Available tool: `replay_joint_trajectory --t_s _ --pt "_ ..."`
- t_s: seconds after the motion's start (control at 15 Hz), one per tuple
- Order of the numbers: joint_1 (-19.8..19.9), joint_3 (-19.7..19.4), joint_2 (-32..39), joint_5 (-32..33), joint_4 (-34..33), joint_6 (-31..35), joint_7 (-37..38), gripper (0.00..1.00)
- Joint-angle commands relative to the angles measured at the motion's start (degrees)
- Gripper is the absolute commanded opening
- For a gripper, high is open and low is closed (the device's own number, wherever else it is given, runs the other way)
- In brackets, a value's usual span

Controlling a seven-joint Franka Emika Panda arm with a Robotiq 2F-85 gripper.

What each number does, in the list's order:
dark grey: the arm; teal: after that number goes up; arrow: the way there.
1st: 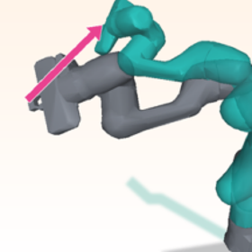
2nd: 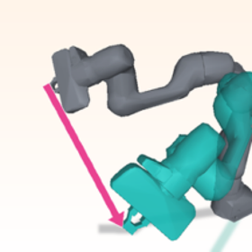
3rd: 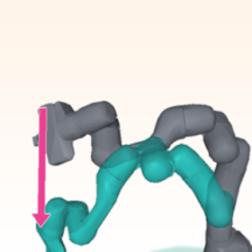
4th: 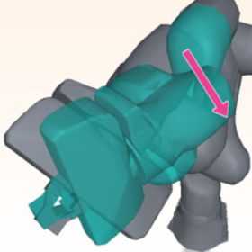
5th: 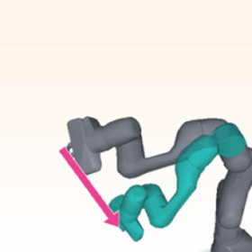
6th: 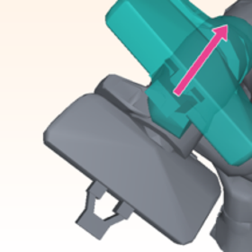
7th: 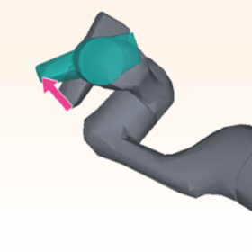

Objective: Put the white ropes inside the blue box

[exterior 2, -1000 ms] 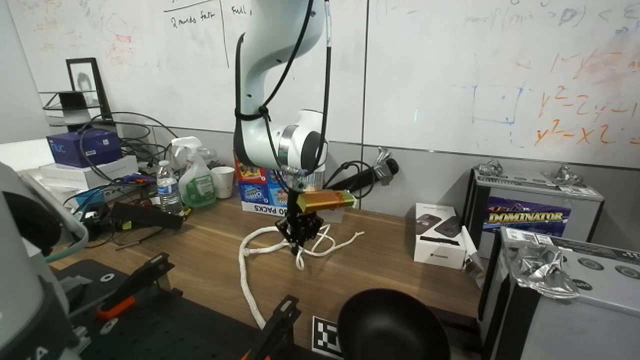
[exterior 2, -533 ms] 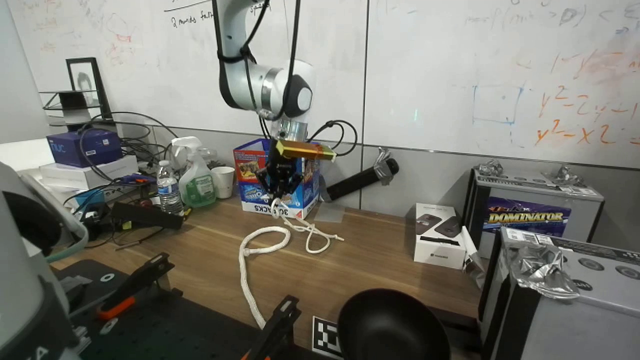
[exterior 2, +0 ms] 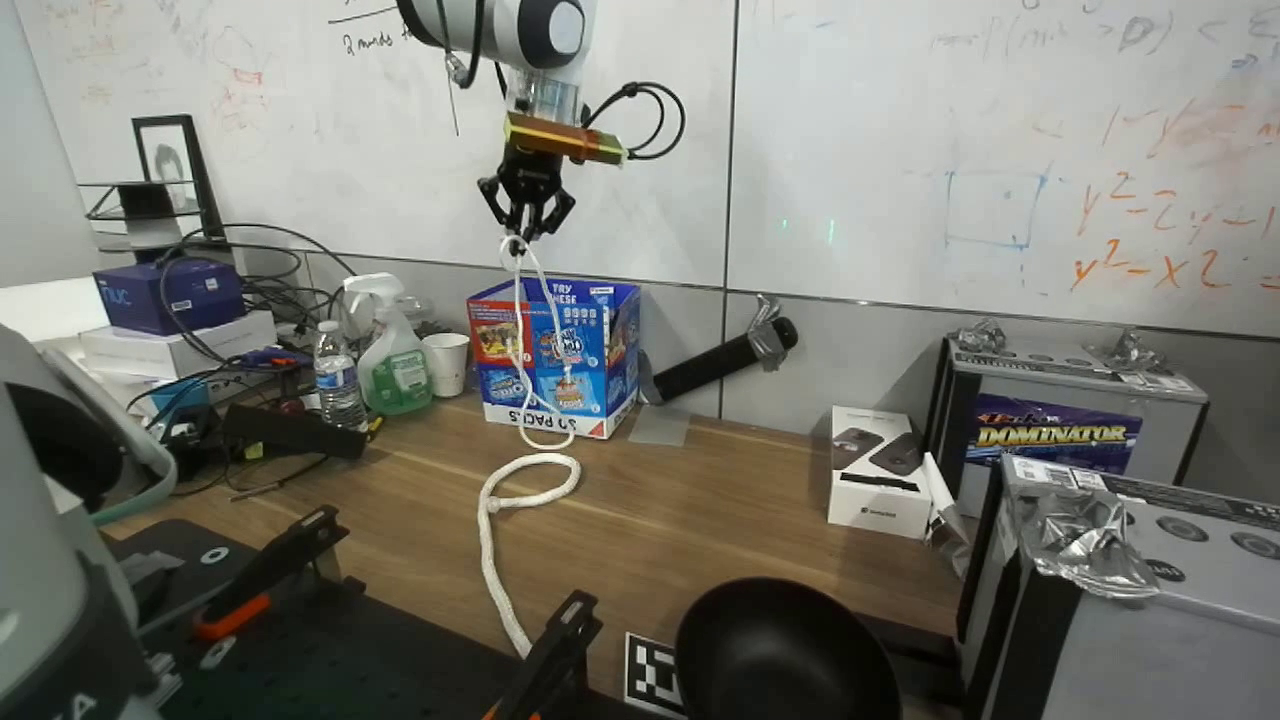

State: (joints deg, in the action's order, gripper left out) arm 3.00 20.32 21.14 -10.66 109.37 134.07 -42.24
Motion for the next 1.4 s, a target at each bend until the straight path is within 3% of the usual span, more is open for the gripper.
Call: replay_joint_trajectory --t_s 0.0,0.53,1.33 --pt "-4.6 -3.0 0.1 -0.1 -6.5 -0.2 7.8 0.07" --pt "-11.1 -7.0 5.5 5.9 -19.4 1.1 22.8 0.06" --pt "-13.5 -14.2 30.1 14.0 -36.0 -1.0 31.5 0.06"
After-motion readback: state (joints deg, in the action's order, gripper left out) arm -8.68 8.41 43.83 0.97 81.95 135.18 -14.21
